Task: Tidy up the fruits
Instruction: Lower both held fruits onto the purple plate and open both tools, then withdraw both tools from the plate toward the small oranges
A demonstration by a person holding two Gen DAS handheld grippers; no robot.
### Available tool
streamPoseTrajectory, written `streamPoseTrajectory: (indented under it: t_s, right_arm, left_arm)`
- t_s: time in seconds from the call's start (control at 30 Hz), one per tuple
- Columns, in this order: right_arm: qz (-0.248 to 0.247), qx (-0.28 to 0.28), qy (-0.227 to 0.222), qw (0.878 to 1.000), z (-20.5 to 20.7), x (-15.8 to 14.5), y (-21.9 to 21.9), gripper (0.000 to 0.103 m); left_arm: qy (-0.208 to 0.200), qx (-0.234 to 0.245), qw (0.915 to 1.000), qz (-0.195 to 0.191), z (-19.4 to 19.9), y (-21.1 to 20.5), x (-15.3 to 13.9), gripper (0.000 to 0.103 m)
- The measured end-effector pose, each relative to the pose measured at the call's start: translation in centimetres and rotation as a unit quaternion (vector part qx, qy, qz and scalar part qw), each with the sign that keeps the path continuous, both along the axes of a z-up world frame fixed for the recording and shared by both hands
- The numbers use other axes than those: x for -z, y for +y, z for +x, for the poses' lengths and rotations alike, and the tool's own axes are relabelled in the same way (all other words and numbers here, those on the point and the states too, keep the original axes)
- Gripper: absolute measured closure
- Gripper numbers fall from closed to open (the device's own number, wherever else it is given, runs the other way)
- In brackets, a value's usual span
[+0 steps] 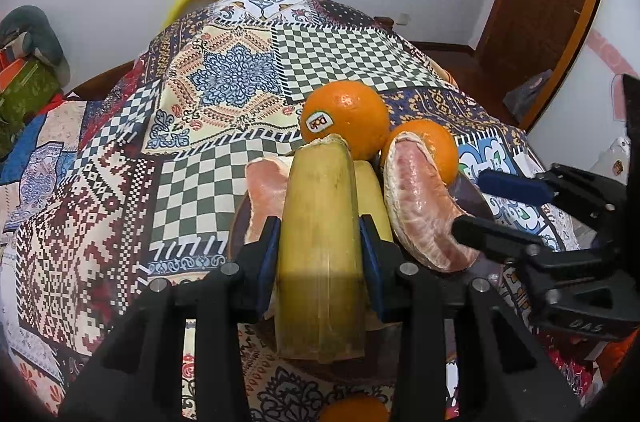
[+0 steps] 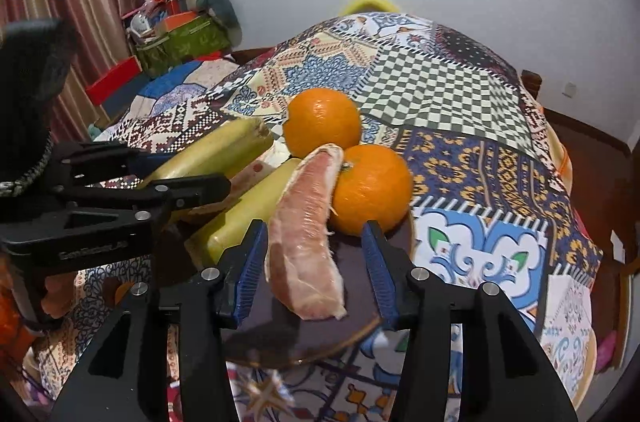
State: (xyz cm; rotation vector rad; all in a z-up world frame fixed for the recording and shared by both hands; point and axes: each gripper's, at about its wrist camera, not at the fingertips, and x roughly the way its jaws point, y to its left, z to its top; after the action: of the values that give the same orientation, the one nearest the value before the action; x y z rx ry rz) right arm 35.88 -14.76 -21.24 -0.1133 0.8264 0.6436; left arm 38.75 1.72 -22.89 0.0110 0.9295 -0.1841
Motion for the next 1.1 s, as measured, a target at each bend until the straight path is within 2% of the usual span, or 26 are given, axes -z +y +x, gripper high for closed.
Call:
streamPoseTrajectory:
  t_s: [0.27, 0.37, 0.67, 0.77, 0.9, 1.1]
  right_arm:
    - [0.011, 0.013, -0.011, 1.0, -0.4, -0.8, -1.3, 0.057]
    - [0.006, 0.014, -0.015, 1.0, -0.3, -0.8, -1.2, 0.057]
    - [0.005, 0.017, -0.012, 1.0, -0.7, -0.7, -1.3, 0.057]
    - [0.003, 0.017, -0.012, 1.0, -1.2, -0.9, -1.3, 0.057]
    - [-0.002, 0.015, -0.024, 1.0, -1.8, -1.8, -1.2, 0.057]
    - [0.002, 0.014, -0.045, 0.999, -3.2, -3.8, -1.0, 0.056]
  left_arm:
    - [0.007, 0.01, 0.9999, 0.004, 0.3, -1.1, 0.3, 0.065]
    - [-0.002, 0.001, 0.9996, 0.027, 0.3, -1.2, 0.0, 0.063]
    - [0.0, 0.001, 0.9999, 0.01, -0.5, -0.5, -0.3, 0.056]
    - [-0.007, -0.003, 0.9998, 0.016, -1.3, -0.4, -1.1, 0.055]
    - [-0.032, -0.014, 0.9993, 0.016, -3.0, 0.3, -3.0, 0.043]
    - [-0.072, -0.023, 0.997, 0.017, -6.6, 1.3, -6.6, 0.041]
